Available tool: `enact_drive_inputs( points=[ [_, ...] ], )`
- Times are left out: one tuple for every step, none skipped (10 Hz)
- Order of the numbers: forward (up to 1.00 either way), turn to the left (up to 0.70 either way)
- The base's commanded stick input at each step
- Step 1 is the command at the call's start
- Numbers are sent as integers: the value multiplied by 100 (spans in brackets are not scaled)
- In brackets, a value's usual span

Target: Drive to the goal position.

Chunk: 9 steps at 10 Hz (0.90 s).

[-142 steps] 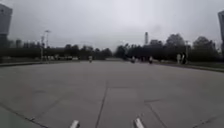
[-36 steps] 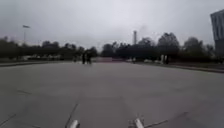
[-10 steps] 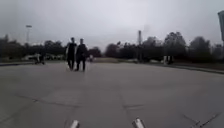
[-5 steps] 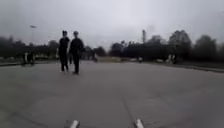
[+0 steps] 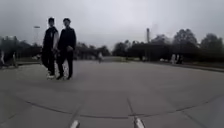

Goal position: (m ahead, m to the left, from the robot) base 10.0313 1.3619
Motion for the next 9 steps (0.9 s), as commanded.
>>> enact_drive_inputs(
  points=[
    [100, 0],
    [100, 0],
    [100, 0],
    [100, 0],
    [100, 0],
    [100, 0],
    [100, 0],
    [100, 0],
    [100, 0]
  ],
)
